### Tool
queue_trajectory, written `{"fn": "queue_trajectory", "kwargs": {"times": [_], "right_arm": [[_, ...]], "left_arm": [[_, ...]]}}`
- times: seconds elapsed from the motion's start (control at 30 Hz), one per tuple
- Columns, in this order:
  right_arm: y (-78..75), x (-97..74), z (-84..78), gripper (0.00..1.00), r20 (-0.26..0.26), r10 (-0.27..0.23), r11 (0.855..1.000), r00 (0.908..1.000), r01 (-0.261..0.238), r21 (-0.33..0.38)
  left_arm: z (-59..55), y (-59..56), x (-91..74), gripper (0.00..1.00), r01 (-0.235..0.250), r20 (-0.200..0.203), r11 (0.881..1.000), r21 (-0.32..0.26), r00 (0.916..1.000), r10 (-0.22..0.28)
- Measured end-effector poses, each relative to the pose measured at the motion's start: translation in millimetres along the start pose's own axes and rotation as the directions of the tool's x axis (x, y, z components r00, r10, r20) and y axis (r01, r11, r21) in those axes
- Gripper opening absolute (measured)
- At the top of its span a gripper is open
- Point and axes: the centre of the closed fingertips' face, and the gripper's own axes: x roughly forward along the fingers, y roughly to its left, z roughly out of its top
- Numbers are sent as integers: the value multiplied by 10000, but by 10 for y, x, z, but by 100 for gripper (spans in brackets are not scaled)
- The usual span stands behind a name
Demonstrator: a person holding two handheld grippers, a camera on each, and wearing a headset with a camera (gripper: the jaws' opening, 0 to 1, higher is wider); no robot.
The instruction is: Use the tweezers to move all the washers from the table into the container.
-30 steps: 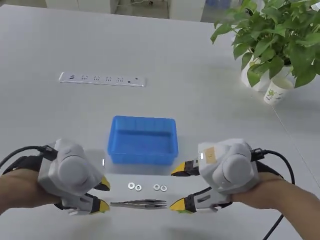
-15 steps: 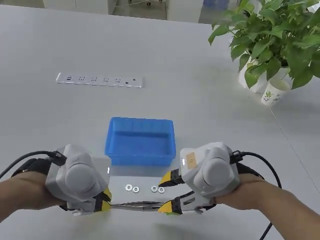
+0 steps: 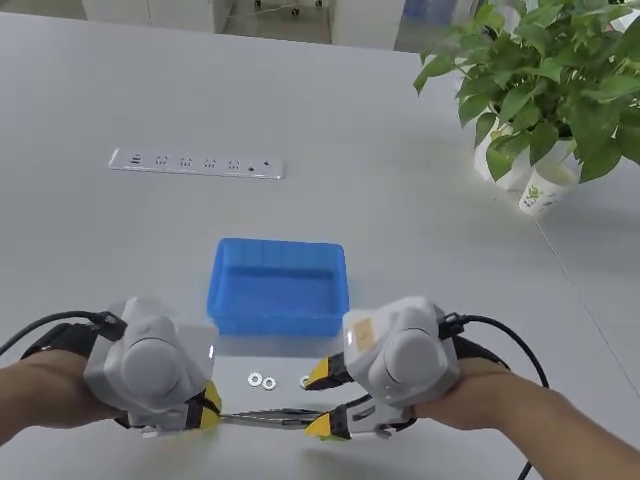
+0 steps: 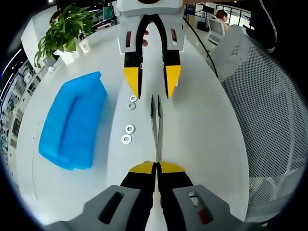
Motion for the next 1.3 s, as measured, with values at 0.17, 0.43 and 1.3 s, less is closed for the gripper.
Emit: {"fn": "queue_trajectory", "kwargs": {"times": [0.17, 0.43, 1.3], "right_arm": [[24, 31, 10, 26, -11, 42, 10000, 10000, -42, -52], [53, 91, 14, 25, -122, 74, 9998, 9999, -77, -203], [20, 137, 35, 13, -345, -174, 9991, 9993, 160, -392]], "left_arm": [[43, -4, -53, 5, -100, 7, 9999, 77, 10000, 100], [138, 12, -152, 5, -247, -5, 9994, 243, 9997, 247], [593, 40, -448, 5, -466, 335, 9968, 651, 9984, 445]]}}
